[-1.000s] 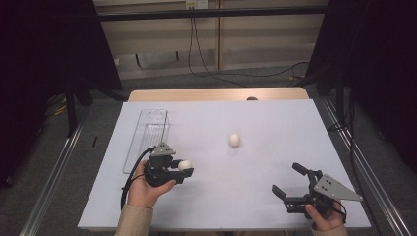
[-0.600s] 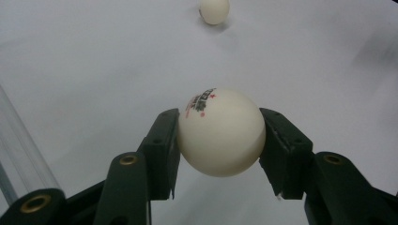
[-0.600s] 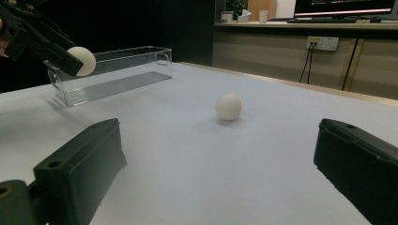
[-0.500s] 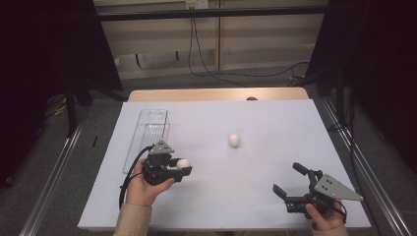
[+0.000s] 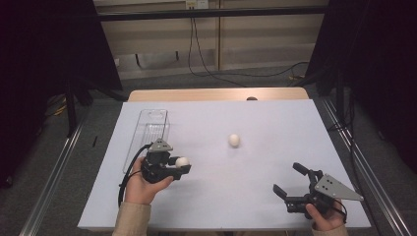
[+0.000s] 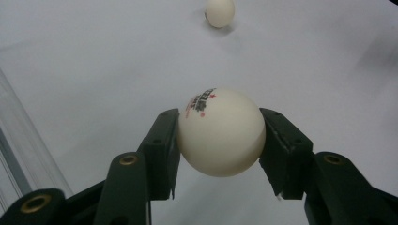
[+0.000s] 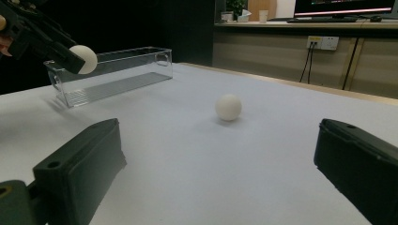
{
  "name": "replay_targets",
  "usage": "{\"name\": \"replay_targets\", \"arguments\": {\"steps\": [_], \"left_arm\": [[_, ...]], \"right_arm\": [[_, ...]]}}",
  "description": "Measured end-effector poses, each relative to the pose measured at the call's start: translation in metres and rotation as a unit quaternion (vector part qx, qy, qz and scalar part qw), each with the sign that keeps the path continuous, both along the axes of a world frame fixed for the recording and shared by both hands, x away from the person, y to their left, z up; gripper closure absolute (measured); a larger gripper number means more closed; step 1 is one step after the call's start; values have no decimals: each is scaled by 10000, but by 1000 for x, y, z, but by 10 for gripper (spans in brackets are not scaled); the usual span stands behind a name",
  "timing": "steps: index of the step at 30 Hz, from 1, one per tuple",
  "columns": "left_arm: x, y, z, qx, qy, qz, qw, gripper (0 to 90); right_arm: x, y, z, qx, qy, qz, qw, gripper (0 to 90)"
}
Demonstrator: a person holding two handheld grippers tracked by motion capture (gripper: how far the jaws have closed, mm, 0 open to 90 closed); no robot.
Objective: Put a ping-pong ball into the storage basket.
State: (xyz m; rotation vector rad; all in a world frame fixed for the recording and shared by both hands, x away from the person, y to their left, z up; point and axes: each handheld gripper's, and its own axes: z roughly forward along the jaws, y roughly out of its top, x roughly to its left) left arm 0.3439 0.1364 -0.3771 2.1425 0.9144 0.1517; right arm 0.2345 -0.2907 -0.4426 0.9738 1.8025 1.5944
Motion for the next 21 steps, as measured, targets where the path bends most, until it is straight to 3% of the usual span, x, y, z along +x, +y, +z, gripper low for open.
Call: {"name": "replay_targets", "arguments": {"steps": [21], "left_arm": [[5, 5, 4, -15, 39, 118, 9999, 510]], "right_arm": [[0, 0, 0, 7, -5, 5, 10000, 10]]}}
